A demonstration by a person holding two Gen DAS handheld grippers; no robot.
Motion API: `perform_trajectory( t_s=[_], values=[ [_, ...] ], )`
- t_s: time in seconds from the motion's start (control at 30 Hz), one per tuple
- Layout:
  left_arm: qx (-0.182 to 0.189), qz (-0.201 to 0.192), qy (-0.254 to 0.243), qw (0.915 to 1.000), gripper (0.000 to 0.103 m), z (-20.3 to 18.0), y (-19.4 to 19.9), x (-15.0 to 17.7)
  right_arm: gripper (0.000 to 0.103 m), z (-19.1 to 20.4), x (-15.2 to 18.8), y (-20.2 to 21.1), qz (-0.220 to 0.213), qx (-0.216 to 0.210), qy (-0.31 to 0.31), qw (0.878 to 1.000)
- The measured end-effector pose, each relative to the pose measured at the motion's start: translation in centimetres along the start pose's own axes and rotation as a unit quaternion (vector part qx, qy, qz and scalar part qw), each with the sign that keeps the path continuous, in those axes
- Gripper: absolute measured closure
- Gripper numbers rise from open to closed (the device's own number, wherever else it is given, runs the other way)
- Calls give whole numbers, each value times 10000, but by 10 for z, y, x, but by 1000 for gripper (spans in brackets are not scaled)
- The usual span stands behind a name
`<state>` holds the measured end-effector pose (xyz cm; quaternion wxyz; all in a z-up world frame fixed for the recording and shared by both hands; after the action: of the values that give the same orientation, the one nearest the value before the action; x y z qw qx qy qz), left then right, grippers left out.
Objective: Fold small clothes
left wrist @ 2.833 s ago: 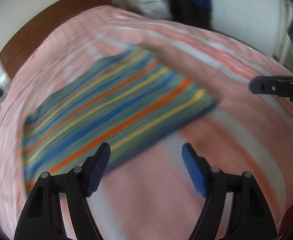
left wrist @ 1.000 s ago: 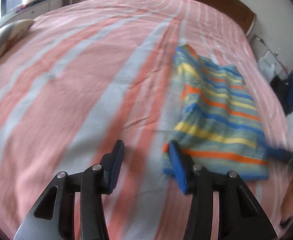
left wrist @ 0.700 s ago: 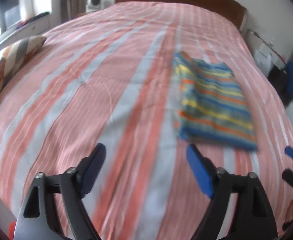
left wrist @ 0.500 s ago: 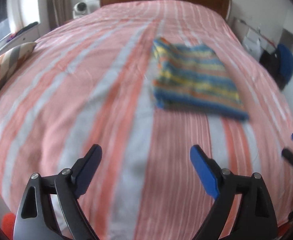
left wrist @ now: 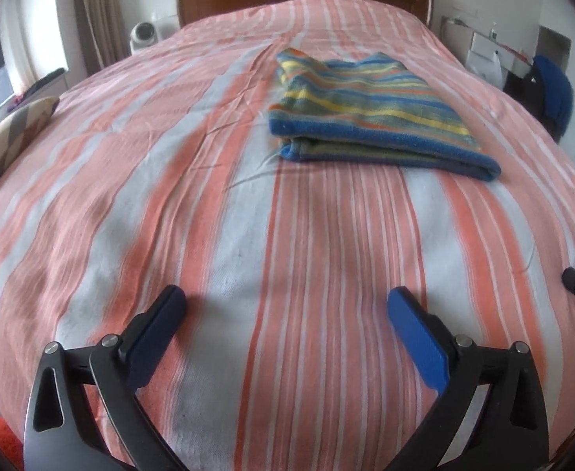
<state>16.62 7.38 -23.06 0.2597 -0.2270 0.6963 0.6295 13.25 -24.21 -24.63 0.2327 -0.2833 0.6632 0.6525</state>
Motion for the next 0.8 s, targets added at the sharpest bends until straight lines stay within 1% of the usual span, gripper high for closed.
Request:
perform_trajectory(
  t_s=[0.4,0.8],
  values=[
    [-23,-34,-22,10000,1,-2,0,3,0,4,6,2,-107,24,21,9999],
    [-34,10,-40,10000,1,-3,0,3,0,5,6,2,-74,104,82,9999]
  ],
)
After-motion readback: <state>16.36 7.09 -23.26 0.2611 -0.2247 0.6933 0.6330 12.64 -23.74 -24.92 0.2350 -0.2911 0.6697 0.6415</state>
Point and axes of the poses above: each gripper's, at about its wrist camera, not at the fingertips, and y roughly against the way its jaws point, z to its left, x to its underside, the point moved 6 cm from there along -y, roughly the way its jaws point, and after that the axes turned 5 degrees about x, right-handed, at the moved point
